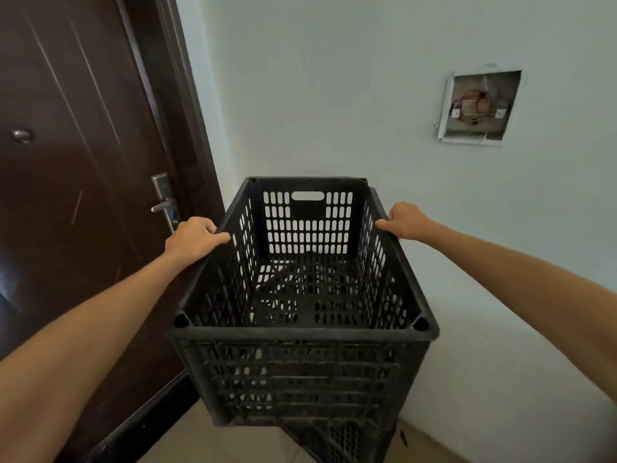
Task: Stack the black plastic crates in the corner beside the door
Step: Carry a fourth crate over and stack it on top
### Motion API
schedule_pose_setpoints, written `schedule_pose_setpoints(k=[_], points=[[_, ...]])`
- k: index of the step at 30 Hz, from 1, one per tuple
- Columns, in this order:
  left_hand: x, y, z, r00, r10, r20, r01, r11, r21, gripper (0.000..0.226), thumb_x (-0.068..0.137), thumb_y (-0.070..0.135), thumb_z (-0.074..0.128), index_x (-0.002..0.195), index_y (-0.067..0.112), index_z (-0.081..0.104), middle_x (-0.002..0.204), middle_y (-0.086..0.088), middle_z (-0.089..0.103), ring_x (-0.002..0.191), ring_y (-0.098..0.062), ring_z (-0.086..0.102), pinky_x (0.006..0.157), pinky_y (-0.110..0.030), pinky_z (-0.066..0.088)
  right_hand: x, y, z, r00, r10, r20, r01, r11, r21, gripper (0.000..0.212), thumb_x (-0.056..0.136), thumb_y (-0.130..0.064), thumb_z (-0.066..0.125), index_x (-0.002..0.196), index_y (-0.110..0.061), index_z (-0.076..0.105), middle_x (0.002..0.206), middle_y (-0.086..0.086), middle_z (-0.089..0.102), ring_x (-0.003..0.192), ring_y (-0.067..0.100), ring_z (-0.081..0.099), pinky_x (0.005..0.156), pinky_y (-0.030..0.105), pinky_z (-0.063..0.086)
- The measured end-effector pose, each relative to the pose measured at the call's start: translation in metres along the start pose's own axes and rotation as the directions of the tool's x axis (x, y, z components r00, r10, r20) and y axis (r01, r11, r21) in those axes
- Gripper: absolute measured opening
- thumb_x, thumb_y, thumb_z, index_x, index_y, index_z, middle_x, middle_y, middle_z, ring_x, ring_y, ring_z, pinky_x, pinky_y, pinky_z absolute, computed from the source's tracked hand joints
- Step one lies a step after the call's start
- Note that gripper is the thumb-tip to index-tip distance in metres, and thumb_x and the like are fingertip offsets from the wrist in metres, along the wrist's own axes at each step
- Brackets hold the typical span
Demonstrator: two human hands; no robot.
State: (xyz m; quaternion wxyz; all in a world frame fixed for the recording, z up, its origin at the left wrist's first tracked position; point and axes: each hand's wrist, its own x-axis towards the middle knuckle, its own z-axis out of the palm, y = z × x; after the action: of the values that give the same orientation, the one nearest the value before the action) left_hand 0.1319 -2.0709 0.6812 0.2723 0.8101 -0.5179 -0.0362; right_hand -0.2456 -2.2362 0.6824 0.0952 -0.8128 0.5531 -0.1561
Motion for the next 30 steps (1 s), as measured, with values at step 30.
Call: schedule_pose_setpoints(k=[30], points=[[0.075,0.069,0.081,0.968,-0.138,0.211,0.007,0.852,0.523,0.055,0.091,0.055,0.056,0.057,0.013,0.046,0.06,0.001,0.053,0.067,-0.023,0.06,0.07,-0.036,0.049,0.217,0.05,0.05,0.931,-0.214,0.297,0.324,0.858,-0.399,0.031,0.101,-0.02,0.038,0.114,0.0,0.058,0.109,0.013,0.062,0.085,0.027,0.056,0.071,0.032,0.042]])
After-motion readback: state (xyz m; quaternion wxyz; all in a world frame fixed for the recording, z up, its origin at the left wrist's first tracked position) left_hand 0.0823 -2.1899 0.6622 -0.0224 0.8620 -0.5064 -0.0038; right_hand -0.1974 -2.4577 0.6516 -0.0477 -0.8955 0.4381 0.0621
